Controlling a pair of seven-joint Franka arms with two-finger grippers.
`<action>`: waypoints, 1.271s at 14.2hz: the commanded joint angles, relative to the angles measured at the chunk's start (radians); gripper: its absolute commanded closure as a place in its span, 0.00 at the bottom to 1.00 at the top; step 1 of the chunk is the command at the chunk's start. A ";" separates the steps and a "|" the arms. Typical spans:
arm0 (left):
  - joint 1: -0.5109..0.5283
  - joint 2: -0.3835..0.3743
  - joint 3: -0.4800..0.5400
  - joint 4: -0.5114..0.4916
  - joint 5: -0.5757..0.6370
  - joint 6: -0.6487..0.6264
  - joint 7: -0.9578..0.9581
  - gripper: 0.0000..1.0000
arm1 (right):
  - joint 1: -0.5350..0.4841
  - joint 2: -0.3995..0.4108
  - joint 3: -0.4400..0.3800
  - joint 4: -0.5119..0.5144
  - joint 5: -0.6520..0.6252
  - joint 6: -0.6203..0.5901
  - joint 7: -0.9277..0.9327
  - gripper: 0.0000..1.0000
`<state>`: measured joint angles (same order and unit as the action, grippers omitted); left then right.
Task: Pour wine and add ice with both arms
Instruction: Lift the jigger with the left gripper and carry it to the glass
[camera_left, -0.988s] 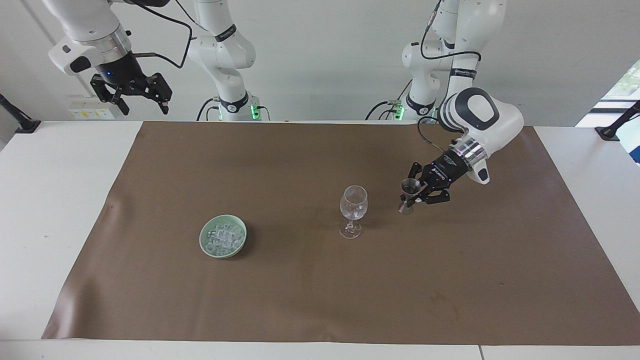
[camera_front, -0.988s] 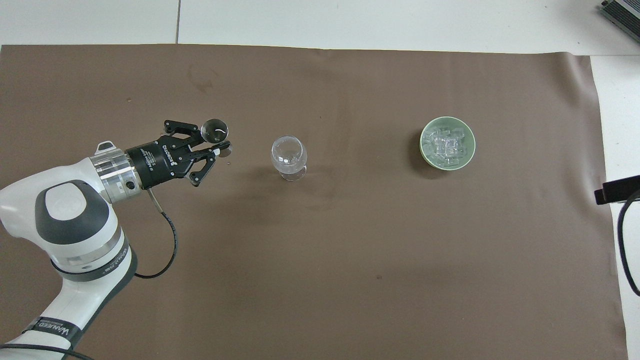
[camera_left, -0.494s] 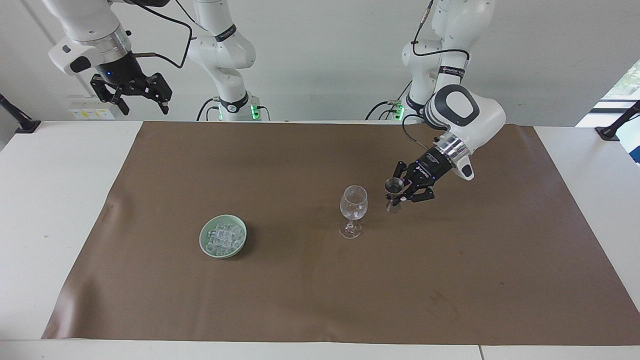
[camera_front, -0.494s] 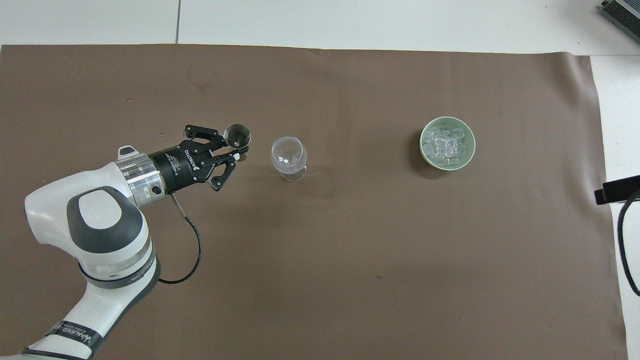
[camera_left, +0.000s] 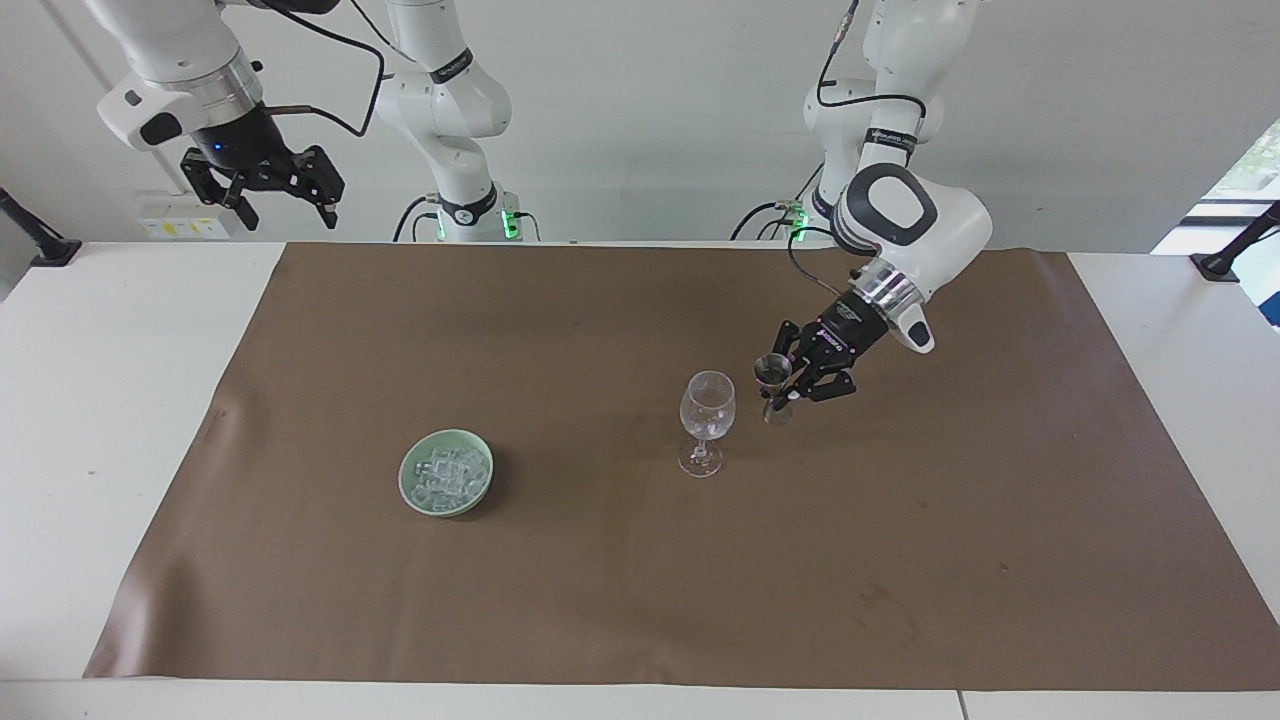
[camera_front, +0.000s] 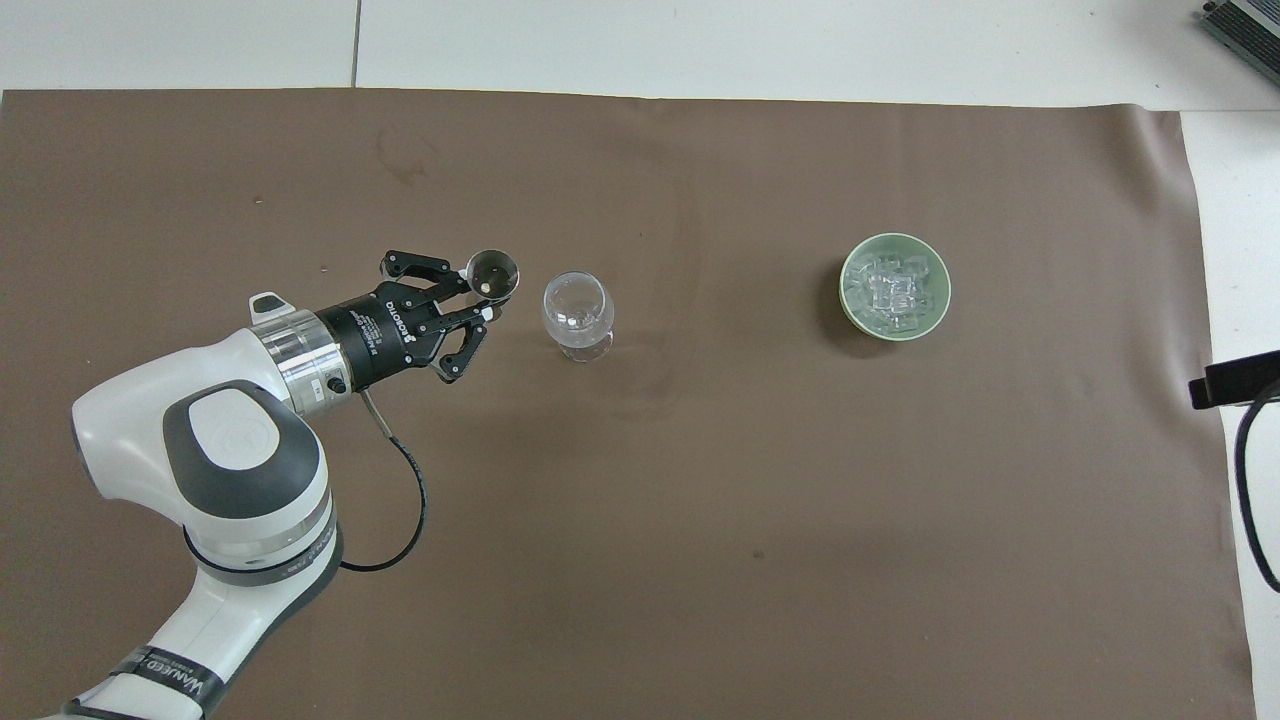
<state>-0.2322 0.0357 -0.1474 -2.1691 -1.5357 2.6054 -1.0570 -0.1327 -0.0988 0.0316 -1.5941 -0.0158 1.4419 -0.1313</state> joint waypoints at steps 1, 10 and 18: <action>-0.035 -0.008 0.011 0.015 0.031 0.050 -0.031 1.00 | -0.002 -0.010 0.001 -0.003 0.011 -0.006 -0.010 0.00; -0.113 0.001 0.008 0.029 0.097 0.195 -0.029 1.00 | -0.002 -0.010 0.001 -0.003 0.013 -0.006 -0.010 0.00; -0.131 0.007 0.008 0.028 0.172 0.235 -0.017 1.00 | -0.002 -0.010 0.001 -0.003 0.013 -0.006 -0.010 0.00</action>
<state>-0.3388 0.0375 -0.1511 -2.1505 -1.3956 2.8036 -1.0591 -0.1327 -0.0988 0.0316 -1.5941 -0.0158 1.4419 -0.1313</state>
